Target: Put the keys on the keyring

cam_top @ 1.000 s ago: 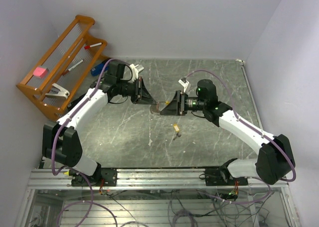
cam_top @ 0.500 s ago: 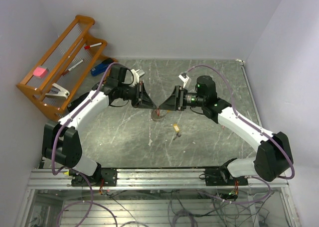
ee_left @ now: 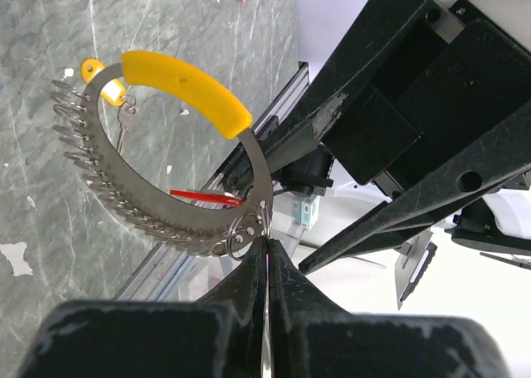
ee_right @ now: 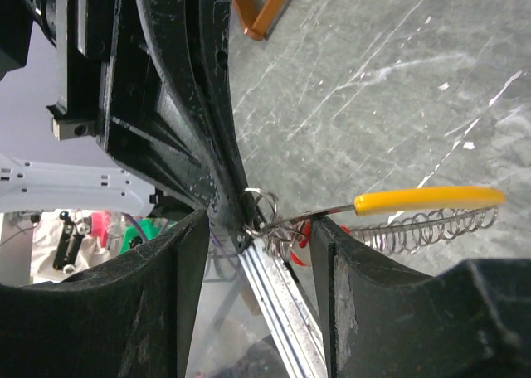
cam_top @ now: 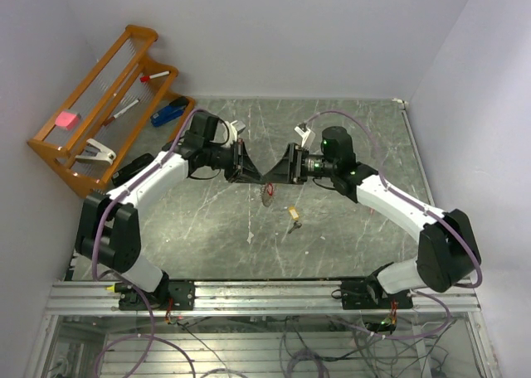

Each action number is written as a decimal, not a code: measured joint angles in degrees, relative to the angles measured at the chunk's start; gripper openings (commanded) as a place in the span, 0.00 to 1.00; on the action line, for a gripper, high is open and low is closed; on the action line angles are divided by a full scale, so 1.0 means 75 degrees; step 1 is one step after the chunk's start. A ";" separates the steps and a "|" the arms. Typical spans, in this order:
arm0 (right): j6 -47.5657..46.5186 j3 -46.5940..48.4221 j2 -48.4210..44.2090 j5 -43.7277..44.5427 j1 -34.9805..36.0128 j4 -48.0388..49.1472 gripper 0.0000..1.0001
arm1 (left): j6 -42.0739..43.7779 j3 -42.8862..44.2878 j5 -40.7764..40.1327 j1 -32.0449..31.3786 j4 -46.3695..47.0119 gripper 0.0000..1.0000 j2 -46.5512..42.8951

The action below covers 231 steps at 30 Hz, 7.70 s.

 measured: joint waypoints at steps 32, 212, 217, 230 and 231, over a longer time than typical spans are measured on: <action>-0.1874 -0.0434 -0.1384 -0.1513 -0.0737 -0.0592 0.40 | -0.0522 0.0184 0.0379 0.0131 0.0994 0.07 0.0335; -0.3794 -0.1189 -0.3582 0.0038 -0.0434 -0.1142 0.37 | -0.3072 0.0452 0.2326 -0.1279 0.2736 0.07 0.0434; -0.3727 -0.1195 -0.3567 0.0070 -0.0434 -0.0886 0.24 | -0.3069 0.0455 0.2326 -0.1279 0.2736 0.07 0.0434; -0.3742 -0.1174 -0.3730 0.0254 -0.0434 -0.0950 0.16 | -0.3063 0.0452 0.2317 -0.1279 0.2725 0.07 0.0434; -0.3748 -0.1154 -0.3745 0.0268 -0.0434 -0.1003 0.15 | -0.3057 0.0452 0.2311 -0.1279 0.2716 0.07 0.0434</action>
